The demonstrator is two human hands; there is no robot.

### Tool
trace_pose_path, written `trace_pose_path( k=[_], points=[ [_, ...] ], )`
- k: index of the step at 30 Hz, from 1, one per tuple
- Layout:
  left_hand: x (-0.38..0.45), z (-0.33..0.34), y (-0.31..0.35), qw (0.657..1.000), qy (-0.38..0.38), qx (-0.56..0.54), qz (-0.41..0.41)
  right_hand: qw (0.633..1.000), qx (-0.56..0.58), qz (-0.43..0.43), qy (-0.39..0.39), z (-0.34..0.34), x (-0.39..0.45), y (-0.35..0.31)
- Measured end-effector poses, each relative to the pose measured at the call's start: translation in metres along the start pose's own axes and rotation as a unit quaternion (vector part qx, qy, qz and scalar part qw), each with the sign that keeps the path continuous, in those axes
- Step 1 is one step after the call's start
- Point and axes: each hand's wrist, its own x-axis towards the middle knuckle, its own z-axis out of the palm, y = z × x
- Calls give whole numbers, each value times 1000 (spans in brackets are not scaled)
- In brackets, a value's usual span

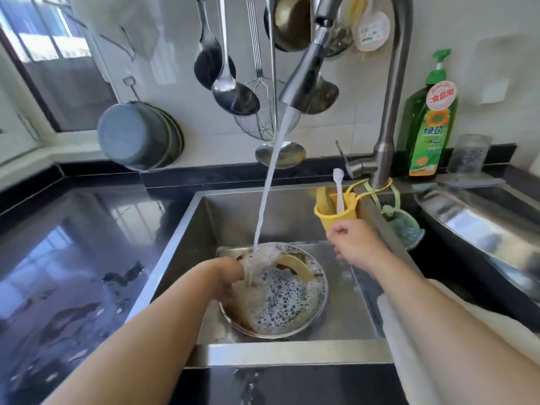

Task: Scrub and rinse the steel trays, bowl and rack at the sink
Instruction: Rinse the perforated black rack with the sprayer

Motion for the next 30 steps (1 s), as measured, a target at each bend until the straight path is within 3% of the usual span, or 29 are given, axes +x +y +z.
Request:
trace_pose_path(
  k=[2, 6, 11, 14, 16, 19, 23, 30],
  points=[
    [9, 8, 2, 999, -28, 2, -27, 1000, 17, -4, 22, -5, 2, -1],
    [23, 21, 3, 994, -65, -30, -83, 1000, 9, 2, -14, -4, 0, -6],
    [29, 25, 0, 985, -100, -114, -78, 999, 18, 8, -33, -4, -4, -12],
    [34, 30, -4, 991, -103, -36, -73, 999, 21, 15, -37, -5, -5, -12],
    [39, 42, -7, 997, -38, 65, -34, 999, 24, 19, -44, -5, -6, -11],
    [46, 54, -9, 963, 56, 256, 59, 998, 31, 17, -56, -5, -5, -9],
    [51, 46, -8, 903, 10, 417, 104, 997, 27, 13, -72, -4, -3, -6],
    [73, 45, -7, 870, -14, 464, 168, 995, 20, 4, -95, 0, 3, -7]
  ],
)
